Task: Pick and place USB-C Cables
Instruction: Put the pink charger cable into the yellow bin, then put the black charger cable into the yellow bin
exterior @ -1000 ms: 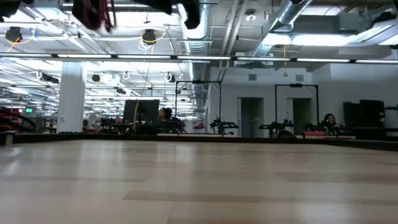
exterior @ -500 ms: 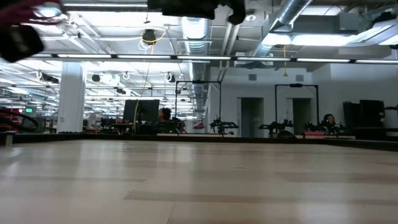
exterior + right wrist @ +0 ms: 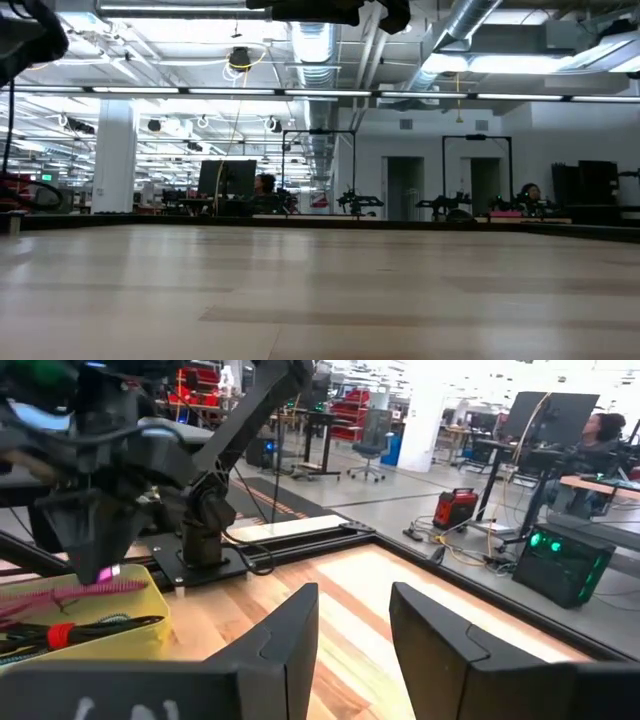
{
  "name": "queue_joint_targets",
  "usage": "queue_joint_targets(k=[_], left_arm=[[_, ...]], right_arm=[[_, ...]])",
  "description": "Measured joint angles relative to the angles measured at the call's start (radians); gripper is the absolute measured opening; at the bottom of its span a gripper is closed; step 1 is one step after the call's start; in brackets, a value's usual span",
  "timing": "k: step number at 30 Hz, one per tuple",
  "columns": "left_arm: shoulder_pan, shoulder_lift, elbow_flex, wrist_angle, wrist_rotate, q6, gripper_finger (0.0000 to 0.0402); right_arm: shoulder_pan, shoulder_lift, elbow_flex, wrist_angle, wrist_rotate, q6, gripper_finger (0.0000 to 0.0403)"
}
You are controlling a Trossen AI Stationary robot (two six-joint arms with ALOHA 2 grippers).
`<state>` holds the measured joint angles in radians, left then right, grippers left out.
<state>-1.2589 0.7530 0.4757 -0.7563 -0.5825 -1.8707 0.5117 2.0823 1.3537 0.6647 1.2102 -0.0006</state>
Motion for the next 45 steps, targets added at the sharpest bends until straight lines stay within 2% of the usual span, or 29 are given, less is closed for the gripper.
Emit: queue_joint_targets(k=[6, 15, 18, 22, 26, 28, 30, 34, 37, 40, 45], left_arm=[[-0.022, 0.07, -0.002, 0.013, 0.019, -0.067, 0.0042], [-0.021, 0.068, 0.001, 0.007, 0.048, -0.064, 0.014], [-0.021, 0.034, 0.001, 0.007, 0.045, -0.023, 0.0168], [-0.021, -0.045, 0.023, 0.007, -0.056, 0.083, 0.0187], [-0.02, -0.1, 0.08, 0.011, -0.248, 0.298, 0.0188], [-0.02, -0.108, 0.111, 0.017, -0.319, 0.425, 0.0184], [-0.02, -0.104, 0.13, 0.029, -0.363, 0.538, 0.0179], [-0.017, -0.071, 0.122, 0.155, -0.45, 0.74, 0.0174], [-0.002, -0.035, 0.112, 0.217, -0.489, 0.855, 0.0174], [0.023, 0.005, 0.112, 0.222, -0.502, 0.901, 0.0173], [0.078, 0.07, 0.112, 0.224, -0.498, 0.972, 0.0173]], right_arm=[[-0.001, 0.0, 0.0, 0.0, 0.0, 0.003, 0.0162], [-0.002, 0.0, -0.001, -0.008, 0.003, 0.001, 0.0197], [0.004, 0.0, -0.001, -0.044, 0.064, 0.0, 0.0207], [0.021, -0.001, -0.001, -0.059, 0.212, 0.0, 0.0211], [0.032, -0.014, -0.001, -0.075, 0.228, 0.0, 0.0206], [0.032, -0.023, 0.001, -0.097, 0.17, 0.033, 0.02], [0.022, -0.021, 0.001, -0.153, 0.037, 0.12, 0.0191], [-0.034, -0.019, 0.001, -0.401, -0.436, 0.436, 0.0173], [-0.07, -0.019, 0.0, -0.699, -0.662, 0.746, 0.0159], [-0.063, -0.028, -0.002, -0.965, -0.737, 0.981, 0.0146], [0.032, -0.111, -0.001, -1.282, -0.787, 1.232, 0.0132]])
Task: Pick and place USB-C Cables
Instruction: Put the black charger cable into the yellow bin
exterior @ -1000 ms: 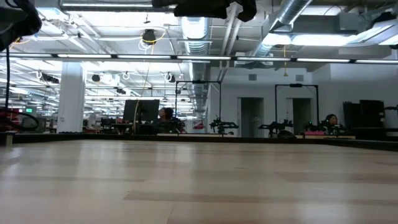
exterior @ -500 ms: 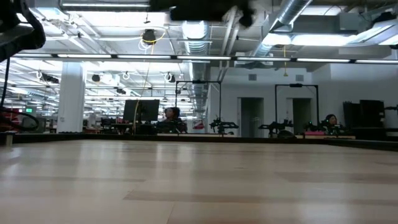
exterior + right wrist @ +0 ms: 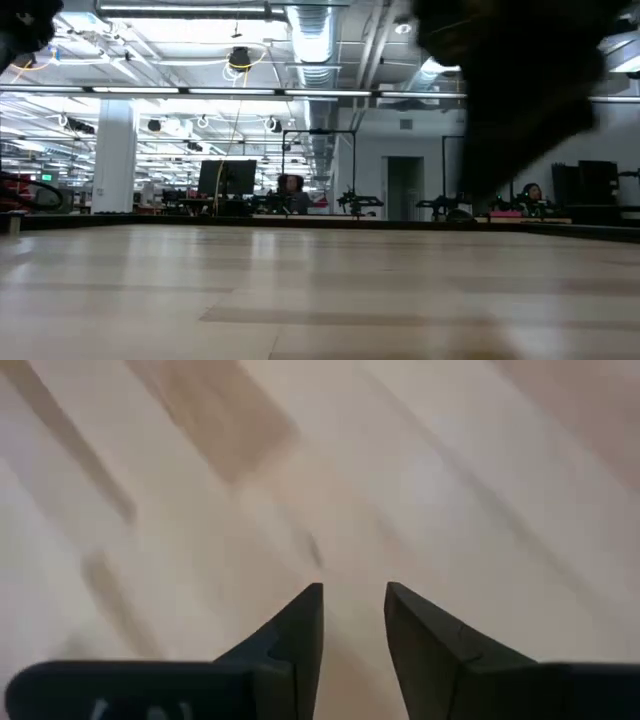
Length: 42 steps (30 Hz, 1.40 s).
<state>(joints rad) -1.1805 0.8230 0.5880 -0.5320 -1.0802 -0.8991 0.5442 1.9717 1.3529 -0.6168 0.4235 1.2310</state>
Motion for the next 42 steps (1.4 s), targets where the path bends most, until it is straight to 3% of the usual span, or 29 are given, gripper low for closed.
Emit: queue_joint_targets(k=[6, 12, 19, 28, 34, 42], left_arm=[[0.086, 0.108, 0.0, 0.072, 0.073, 0.085, 0.0173], [0.168, 0.231, -0.001, 0.301, 0.171, 0.303, 0.0173], [0.264, 0.326, -0.001, 0.488, 0.291, 0.515, 0.0173], [0.365, 0.349, -0.089, 0.557, 0.384, 0.497, 0.0173], [0.378, 0.348, -0.134, 0.633, 0.399, 0.507, 0.0173], [0.378, 0.348, -0.135, 0.682, 0.395, 0.54, 0.0173]], right_arm=[[0.142, -0.13, 0.001, -0.413, -0.092, 0.38, 0.0142], [0.255, -0.154, 0.0, -0.66, -0.276, 0.623, 0.0192], [0.296, -0.102, -0.009, -0.754, -0.452, 0.737, 0.0243], [0.298, -0.108, -0.186, -0.522, -0.467, 0.736, 0.0239], [0.286, -0.114, -0.26, -0.361, -0.46, 0.736, 0.0189], [0.279, -0.113, -0.27, -0.335, -0.386, 0.732, 0.003]])
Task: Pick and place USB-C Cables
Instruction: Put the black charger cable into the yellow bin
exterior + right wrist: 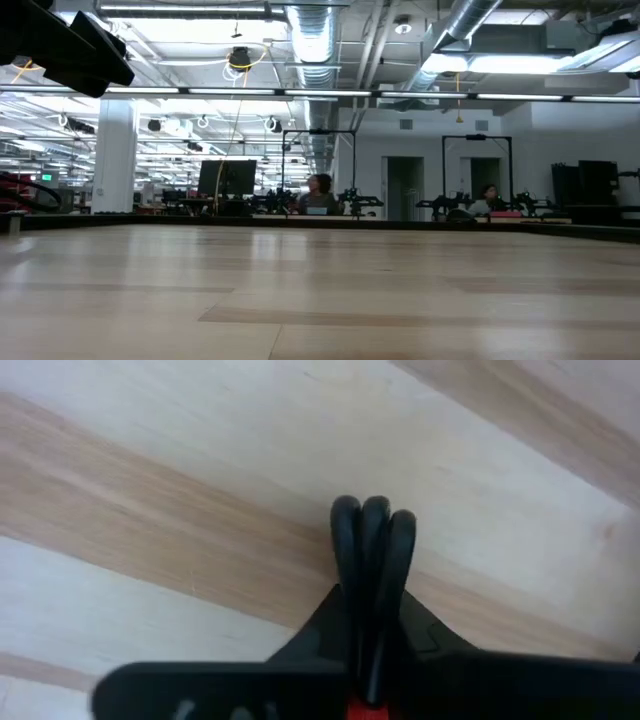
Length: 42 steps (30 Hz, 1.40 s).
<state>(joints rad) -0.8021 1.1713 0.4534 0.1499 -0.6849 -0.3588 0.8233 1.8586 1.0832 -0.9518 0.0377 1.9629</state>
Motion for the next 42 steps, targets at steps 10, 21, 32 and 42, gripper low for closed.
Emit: queue_joint_targets(k=[10, 21, 32, 42], left_arm=[[0.009, 0.0, 0.0, 0.057, -0.004, 0.033, 0.0173], [0.04, 0.0, 0.0, 0.228, 0.034, 0.139, 0.0173], [0.039, 0.0, 0.0, 0.324, 0.104, 0.199, 0.0173], [0.039, 0.0, 0.0, 0.454, 0.13, 0.312, 0.0173]], right_arm=[[-0.032, 0.01, 0.068, 0.033, 0.25, -0.062, 0.0046], [-0.197, 0.009, 0.154, 0.418, 0.604, -0.645, 0.0036], [-0.3, 0.03, 0.155, 1.438, 0.52, -1.778, 0.0033], [-0.359, 0.03, 0.154, 1.602, 0.513, -1.903, 0.0032]])
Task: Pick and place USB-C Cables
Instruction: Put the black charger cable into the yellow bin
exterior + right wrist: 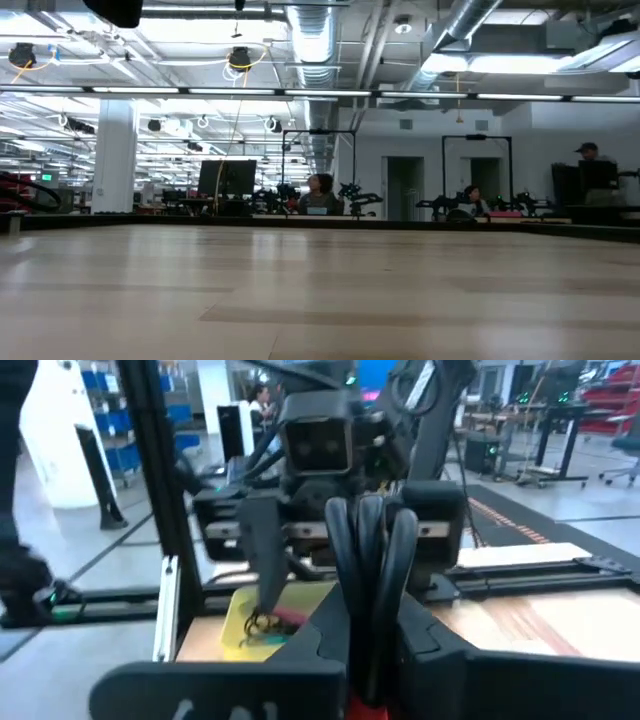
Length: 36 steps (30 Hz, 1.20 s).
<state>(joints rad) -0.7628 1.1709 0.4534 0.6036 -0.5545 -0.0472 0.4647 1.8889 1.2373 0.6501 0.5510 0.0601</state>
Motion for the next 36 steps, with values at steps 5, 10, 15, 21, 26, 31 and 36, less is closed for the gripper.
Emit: queue_joint_targets(k=[5, 10, 15, 21, 26, 31, 36], left_arm=[[0.002, 0.0, 0.0, 0.036, -0.001, 0.026, 0.0173], [0.026, 0.0, 0.0, 0.101, 0.019, 0.069, 0.0173], [0.099, 0.001, 0.0, 0.156, 0.129, 0.083, 0.0173], [0.175, 0.026, 0.005, 0.178, 0.277, 0.042, 0.0173], [0.215, 0.093, 0.025, 0.265, 0.347, 0.009, 0.0174], [0.24, 0.177, 0.043, 0.354, 0.368, -0.036, 0.0171], [0.26, 0.214, 0.047, 0.358, 0.341, -0.098, 0.0143]], right_arm=[[-0.013, 0.0, 0.0, 0.05, -0.025, 0.004, 0.0034], [-0.017, -0.001, 0.0, 0.092, -0.107, -0.017, 0.0033], [-0.034, -0.001, 0.0, 0.16, -0.217, -0.074, 0.0034], [-0.058, -0.001, 0.001, 0.159, -0.262, -0.087, 0.0034], [-0.071, -0.001, 0.001, 0.15, -0.268, -0.083, 0.0034], [-0.072, -0.001, 0.001, 0.13, -0.268, -0.061, 0.0038], [-0.075, -0.001, 0.0, 0.106, -0.258, -0.06, 0.0045]])
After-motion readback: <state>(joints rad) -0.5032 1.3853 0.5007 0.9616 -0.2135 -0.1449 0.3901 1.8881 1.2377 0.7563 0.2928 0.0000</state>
